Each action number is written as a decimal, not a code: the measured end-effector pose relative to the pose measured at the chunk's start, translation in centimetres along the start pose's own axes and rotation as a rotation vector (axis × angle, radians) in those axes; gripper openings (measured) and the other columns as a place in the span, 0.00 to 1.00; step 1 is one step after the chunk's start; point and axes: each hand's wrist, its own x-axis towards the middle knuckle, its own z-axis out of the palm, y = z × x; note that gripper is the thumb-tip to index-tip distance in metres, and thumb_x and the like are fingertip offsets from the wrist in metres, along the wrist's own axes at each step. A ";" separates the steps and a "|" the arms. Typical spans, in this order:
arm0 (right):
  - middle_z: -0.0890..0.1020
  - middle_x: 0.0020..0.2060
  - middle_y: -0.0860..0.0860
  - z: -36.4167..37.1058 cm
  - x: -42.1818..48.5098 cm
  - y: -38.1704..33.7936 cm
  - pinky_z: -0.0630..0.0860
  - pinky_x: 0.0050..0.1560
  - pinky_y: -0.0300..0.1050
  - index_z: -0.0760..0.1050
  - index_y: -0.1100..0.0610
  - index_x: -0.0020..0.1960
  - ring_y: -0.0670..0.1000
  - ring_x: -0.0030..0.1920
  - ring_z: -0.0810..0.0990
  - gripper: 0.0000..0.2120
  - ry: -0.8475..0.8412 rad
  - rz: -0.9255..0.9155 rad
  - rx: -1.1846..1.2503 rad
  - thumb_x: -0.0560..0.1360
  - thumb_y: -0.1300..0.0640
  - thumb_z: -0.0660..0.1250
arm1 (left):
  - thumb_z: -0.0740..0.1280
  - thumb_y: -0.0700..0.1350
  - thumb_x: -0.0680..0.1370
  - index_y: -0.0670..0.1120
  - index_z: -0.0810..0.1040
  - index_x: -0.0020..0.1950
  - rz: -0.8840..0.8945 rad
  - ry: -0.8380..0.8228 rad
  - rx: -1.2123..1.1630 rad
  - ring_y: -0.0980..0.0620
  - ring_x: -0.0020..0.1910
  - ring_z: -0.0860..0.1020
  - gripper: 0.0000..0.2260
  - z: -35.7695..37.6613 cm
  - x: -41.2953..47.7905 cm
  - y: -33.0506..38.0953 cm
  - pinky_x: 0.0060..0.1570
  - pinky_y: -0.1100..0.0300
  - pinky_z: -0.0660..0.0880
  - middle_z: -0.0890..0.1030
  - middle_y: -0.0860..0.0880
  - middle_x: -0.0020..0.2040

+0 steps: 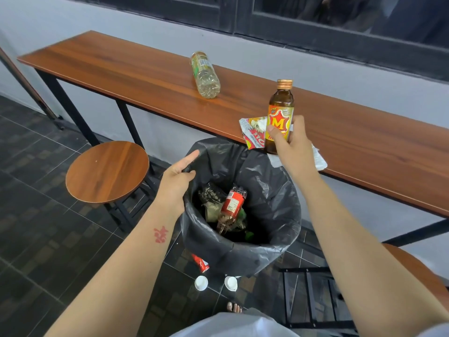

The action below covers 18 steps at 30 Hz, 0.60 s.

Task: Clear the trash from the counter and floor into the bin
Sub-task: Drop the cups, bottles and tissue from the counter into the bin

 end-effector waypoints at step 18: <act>0.77 0.50 0.47 5.1 -10.0 2.6 0.66 0.32 0.34 0.61 0.49 0.64 0.44 0.41 0.77 0.24 -0.349 -0.094 -0.534 0.76 0.38 0.63 | 0.61 0.34 0.82 0.58 0.79 0.65 0.013 -0.008 0.019 0.50 0.74 0.65 0.21 -2.6 -3.5 0.5 0.68 0.52 0.65 0.71 0.56 0.72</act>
